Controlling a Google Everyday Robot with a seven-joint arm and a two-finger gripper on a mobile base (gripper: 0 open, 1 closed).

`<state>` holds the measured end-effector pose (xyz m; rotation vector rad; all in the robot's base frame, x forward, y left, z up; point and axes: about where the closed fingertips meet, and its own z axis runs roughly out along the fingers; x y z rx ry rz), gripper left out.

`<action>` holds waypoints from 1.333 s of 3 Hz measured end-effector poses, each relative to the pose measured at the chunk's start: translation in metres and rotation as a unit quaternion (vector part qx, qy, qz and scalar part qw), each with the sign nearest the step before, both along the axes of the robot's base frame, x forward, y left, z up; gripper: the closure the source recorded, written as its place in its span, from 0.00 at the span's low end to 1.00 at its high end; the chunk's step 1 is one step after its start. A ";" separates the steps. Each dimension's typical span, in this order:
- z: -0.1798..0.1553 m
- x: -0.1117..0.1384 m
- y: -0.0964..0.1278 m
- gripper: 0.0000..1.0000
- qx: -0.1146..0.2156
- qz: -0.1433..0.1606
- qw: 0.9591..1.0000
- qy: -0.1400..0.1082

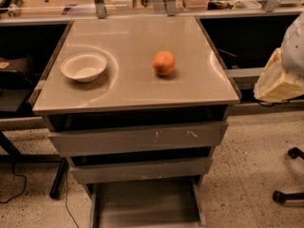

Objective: Close bottom drawer

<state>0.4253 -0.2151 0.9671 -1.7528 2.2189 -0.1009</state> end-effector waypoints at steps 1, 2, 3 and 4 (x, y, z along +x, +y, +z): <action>-0.022 -0.038 0.014 1.00 0.003 0.002 1.000 0.007; -0.081 -0.070 0.030 1.00 0.007 0.006 0.999 0.045; -0.169 -0.088 0.043 1.00 0.011 -0.001 0.994 0.108; -0.201 -0.113 0.038 1.00 0.002 -0.002 0.989 0.146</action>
Offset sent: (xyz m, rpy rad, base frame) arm -0.1521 0.0390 -0.2568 -0.0145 0.4163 0.0107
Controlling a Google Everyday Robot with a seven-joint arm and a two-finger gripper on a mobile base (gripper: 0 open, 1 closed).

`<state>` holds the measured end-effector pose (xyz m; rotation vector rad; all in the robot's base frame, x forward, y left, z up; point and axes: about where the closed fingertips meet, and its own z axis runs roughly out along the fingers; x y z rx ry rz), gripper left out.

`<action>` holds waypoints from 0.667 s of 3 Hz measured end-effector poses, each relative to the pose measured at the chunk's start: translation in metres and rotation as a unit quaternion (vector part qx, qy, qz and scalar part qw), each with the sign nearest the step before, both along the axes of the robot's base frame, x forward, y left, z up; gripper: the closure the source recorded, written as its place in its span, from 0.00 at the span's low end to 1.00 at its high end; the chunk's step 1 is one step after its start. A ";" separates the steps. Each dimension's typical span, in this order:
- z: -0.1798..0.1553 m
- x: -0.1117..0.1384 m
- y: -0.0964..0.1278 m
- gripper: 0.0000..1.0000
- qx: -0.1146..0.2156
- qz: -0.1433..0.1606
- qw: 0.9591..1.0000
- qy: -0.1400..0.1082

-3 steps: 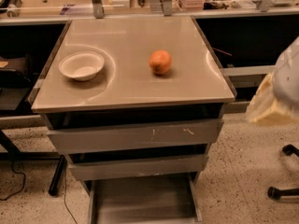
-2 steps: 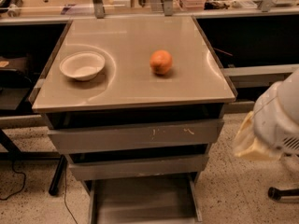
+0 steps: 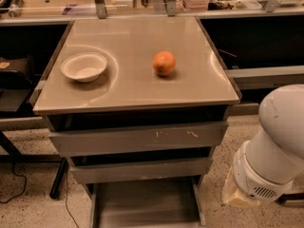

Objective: Close bottom drawer

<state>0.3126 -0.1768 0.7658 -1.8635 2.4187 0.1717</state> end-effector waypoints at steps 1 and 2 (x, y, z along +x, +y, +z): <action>0.000 0.000 0.000 1.00 0.000 0.000 1.000 0.000; -0.037 -0.009 0.017 1.00 0.019 0.006 1.000 0.011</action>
Offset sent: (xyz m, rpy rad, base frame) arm -0.0345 0.0670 -0.1510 0.1610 0.0870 0.0483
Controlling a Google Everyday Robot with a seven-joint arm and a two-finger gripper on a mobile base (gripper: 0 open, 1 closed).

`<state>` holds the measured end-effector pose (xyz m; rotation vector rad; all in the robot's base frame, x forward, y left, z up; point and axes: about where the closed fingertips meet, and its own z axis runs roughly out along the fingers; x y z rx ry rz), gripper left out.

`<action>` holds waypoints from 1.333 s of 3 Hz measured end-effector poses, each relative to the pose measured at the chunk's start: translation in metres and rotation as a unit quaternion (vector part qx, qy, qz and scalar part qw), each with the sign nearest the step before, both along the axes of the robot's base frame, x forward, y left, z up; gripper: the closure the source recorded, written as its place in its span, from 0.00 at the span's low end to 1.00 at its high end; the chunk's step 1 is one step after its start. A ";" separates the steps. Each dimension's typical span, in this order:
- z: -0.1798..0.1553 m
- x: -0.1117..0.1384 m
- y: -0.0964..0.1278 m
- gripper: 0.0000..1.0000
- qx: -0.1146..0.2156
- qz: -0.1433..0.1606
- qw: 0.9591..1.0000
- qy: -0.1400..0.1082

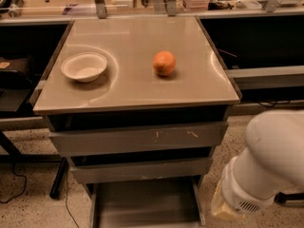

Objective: Close bottom drawer

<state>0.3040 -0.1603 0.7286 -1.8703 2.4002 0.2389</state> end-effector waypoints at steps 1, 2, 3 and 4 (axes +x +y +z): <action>-0.090 -0.011 0.034 1.00 0.030 0.003 0.998 0.046; -0.161 0.000 0.058 1.00 0.054 -0.010 0.996 0.065; -0.226 0.015 0.073 1.00 0.059 -0.019 0.994 0.087; -0.239 0.010 0.077 1.00 0.063 -0.018 0.993 0.101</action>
Offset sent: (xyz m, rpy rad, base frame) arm 0.0296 0.0977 -0.2814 0.1514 0.1990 -0.0446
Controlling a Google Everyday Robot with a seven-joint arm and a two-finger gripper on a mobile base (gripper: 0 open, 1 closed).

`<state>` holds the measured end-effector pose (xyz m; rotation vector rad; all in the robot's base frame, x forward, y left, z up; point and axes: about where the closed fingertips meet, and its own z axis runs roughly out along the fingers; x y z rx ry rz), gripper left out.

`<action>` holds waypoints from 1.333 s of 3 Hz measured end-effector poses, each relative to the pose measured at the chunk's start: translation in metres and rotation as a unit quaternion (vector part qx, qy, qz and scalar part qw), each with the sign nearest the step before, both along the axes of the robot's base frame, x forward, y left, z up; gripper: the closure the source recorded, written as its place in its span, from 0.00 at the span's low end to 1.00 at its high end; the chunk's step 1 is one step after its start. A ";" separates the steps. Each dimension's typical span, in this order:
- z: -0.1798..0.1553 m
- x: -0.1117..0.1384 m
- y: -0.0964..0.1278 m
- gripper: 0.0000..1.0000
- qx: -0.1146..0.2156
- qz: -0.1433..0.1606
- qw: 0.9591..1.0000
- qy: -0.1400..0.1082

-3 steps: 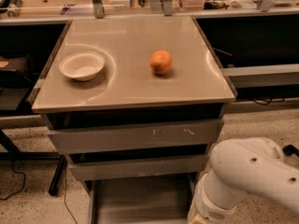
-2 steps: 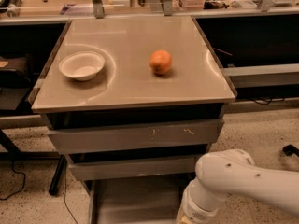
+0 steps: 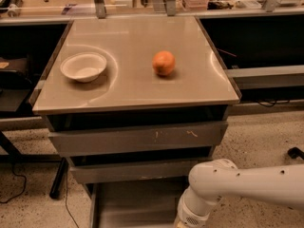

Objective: Close bottom drawer

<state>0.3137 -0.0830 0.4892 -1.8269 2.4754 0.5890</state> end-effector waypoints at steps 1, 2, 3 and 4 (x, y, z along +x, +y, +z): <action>0.001 0.000 0.000 1.00 0.000 0.000 1.000 -0.001; -0.038 -0.003 0.003 1.00 0.011 -0.015 1.000 0.008; -0.106 0.002 0.002 1.00 0.024 -0.057 0.998 0.017; -0.162 0.005 -0.004 1.00 0.026 -0.086 0.995 0.030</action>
Offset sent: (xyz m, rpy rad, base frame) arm -0.0092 0.0128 -0.1476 0.0873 0.0617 -0.1201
